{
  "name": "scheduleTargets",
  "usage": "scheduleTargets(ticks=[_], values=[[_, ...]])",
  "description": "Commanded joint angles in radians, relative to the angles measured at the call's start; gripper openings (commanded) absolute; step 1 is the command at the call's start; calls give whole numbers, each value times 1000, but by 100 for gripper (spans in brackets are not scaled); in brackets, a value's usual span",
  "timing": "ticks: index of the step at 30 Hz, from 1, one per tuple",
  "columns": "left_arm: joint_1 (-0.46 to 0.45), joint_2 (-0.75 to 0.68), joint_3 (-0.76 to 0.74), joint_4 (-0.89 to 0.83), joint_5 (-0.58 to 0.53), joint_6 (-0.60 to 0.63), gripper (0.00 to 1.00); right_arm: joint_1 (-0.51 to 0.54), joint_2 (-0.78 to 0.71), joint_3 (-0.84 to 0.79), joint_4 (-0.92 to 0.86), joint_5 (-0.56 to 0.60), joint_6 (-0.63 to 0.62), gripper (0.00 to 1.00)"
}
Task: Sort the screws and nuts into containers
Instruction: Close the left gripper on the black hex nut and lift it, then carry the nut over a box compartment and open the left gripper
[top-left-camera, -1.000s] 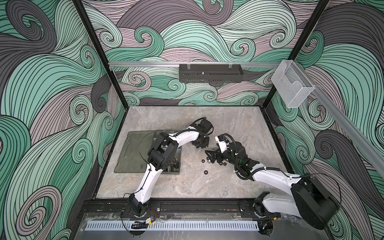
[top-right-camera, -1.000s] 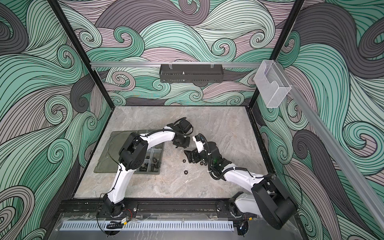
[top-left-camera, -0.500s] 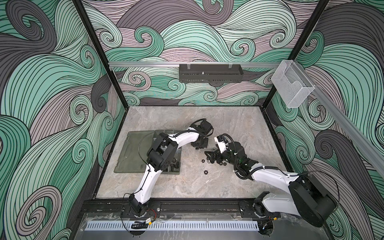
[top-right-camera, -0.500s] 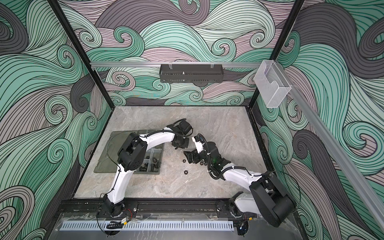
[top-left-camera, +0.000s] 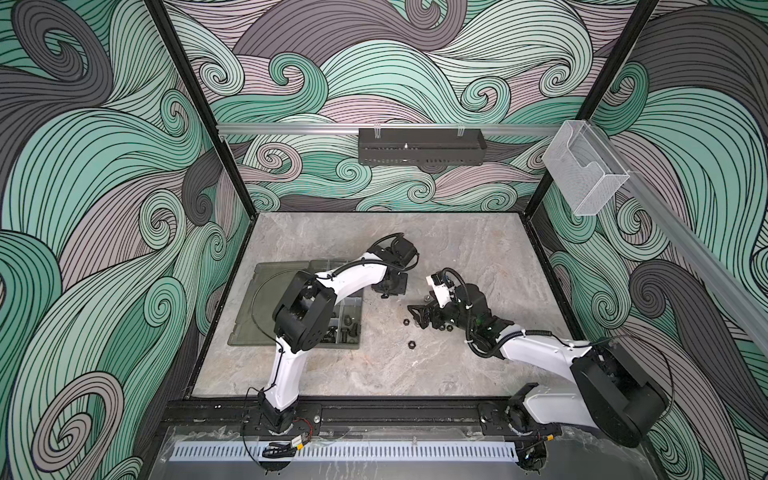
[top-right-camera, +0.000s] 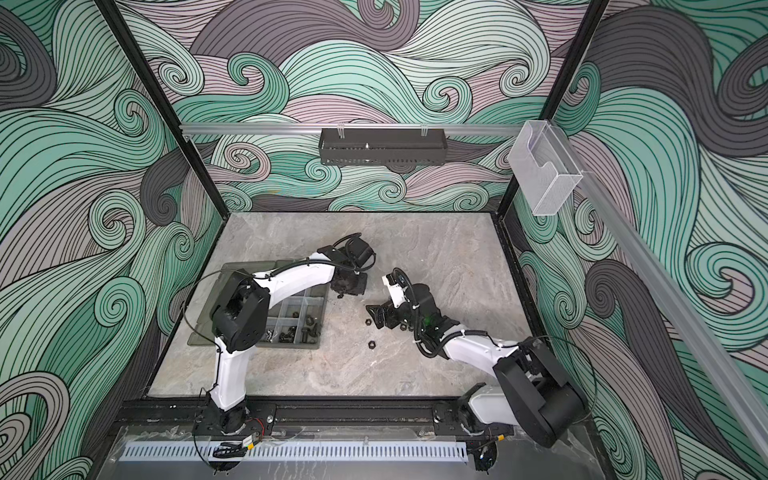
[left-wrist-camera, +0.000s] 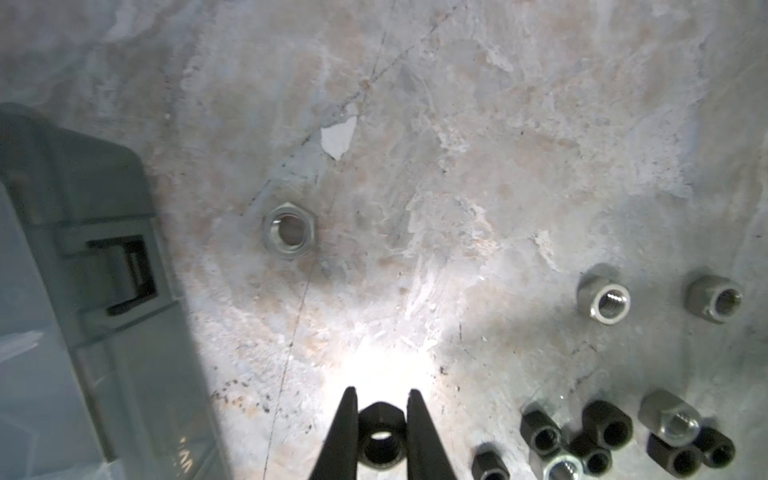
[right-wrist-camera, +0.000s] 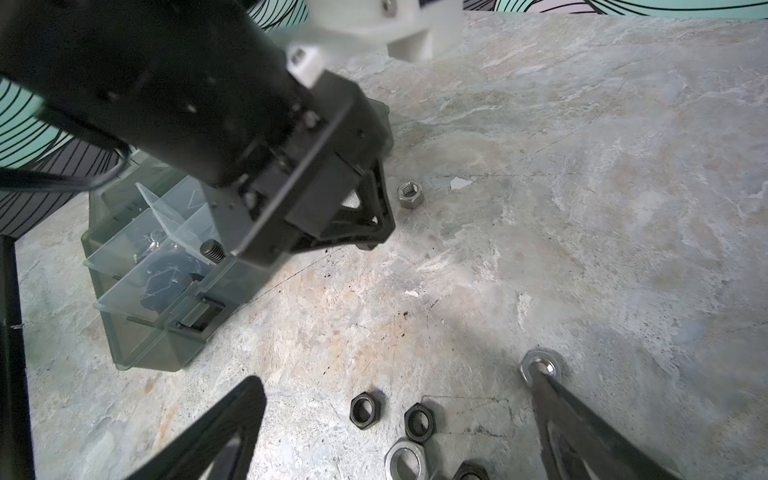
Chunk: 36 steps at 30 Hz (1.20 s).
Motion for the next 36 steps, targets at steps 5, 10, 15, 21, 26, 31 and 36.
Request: scheduleTargets(ticks=[5, 10, 15, 21, 26, 31, 36], values=[[41, -150, -112, -54, -71, -4, 16, -3, 23, 29, 47, -121, -14, 99], [81, -270, -224, -69, -114, -4, 16, 21, 27, 41, 60, -196, -39, 99], [137, -394, -358, -76, -131, -14, 16, 52, 50, 57, 68, -234, -46, 99], [225, -491, -467, -70, -121, -4, 16, 82, 67, 73, 69, -274, -52, 99], [272, -470, -509, -46, -117, 9, 16, 97, 71, 74, 69, -292, -69, 99], [295, -454, -547, 7, -111, 17, 16, 103, 63, 78, 63, -299, -71, 99], [299, -421, -516, 1, -99, 29, 16, 105, 63, 83, 48, -284, -79, 99]])
